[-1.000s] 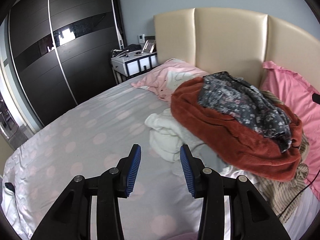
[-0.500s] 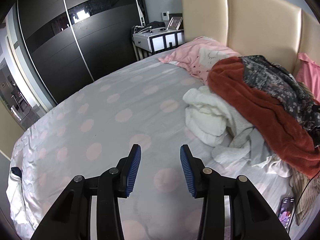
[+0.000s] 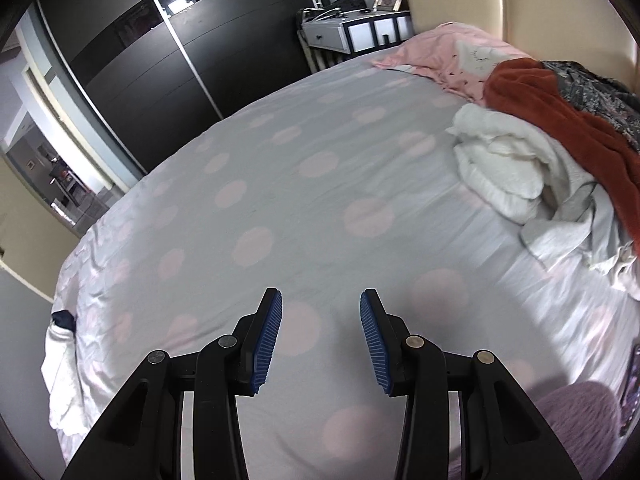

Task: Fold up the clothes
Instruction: 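Lift the floral jeans with the right gripper and carry them onto the open sheet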

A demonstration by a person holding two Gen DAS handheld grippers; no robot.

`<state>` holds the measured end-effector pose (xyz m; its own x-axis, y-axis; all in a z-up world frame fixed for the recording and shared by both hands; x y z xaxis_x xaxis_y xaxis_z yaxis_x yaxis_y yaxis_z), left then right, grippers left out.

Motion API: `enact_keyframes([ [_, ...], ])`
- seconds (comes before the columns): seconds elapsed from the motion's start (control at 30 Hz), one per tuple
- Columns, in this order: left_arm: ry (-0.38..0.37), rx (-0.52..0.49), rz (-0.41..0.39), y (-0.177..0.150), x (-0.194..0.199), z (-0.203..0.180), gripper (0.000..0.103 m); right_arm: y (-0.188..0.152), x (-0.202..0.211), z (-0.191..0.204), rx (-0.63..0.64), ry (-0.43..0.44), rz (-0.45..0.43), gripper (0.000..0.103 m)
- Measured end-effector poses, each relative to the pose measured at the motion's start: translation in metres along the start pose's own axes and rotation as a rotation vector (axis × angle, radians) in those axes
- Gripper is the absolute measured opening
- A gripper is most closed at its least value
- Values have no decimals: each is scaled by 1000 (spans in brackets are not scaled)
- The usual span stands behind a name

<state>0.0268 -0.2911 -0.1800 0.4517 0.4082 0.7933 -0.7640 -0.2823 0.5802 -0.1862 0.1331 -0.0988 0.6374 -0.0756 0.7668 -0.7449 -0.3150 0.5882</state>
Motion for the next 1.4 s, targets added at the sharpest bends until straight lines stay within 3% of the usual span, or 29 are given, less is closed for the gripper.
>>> enact_keyframes([
  [0.13,27,69,-35,-3,19,41,43,29,55,37,71,61,-90,8],
  [0.3,53,114,-100,-13,52,85,43,53,129,132,220,197,-202,7],
  [0.53,119,216,-160,-45,97,168,43,50,238,290,399,496,-280,6],
  [0.67,181,276,-163,-70,114,218,43,13,292,383,528,725,-305,6],
  [0.77,230,318,-134,-92,118,252,43,-26,309,444,603,815,-267,6],
  [0.9,238,343,-93,-120,115,280,43,-78,270,501,652,925,-21,11],
  [0.93,240,342,-84,-125,112,283,43,-94,257,510,670,948,40,11],
  [1.03,232,338,-58,-134,102,286,43,-118,236,512,699,981,116,13],
  [1.17,164,313,-37,-131,84,268,43,-125,216,495,650,996,179,21],
  [1.3,94,257,-32,-121,67,244,43,-118,206,474,590,1031,196,51],
  [1.4,75,203,-34,-111,56,224,43,-111,201,455,548,1064,195,58],
])
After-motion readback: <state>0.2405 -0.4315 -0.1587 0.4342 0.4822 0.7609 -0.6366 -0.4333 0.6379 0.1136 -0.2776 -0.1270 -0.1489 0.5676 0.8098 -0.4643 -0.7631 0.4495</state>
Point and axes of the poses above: each gripper's, at about its wrist camera, not at the fingertips, and x roughly against the way its jaws point, z to its left, y to its top, the point moved 1 cm from there along -x, roughly the way its jaws point, and after that the axes turned 8 degrees about x, right-handed, at the moved point
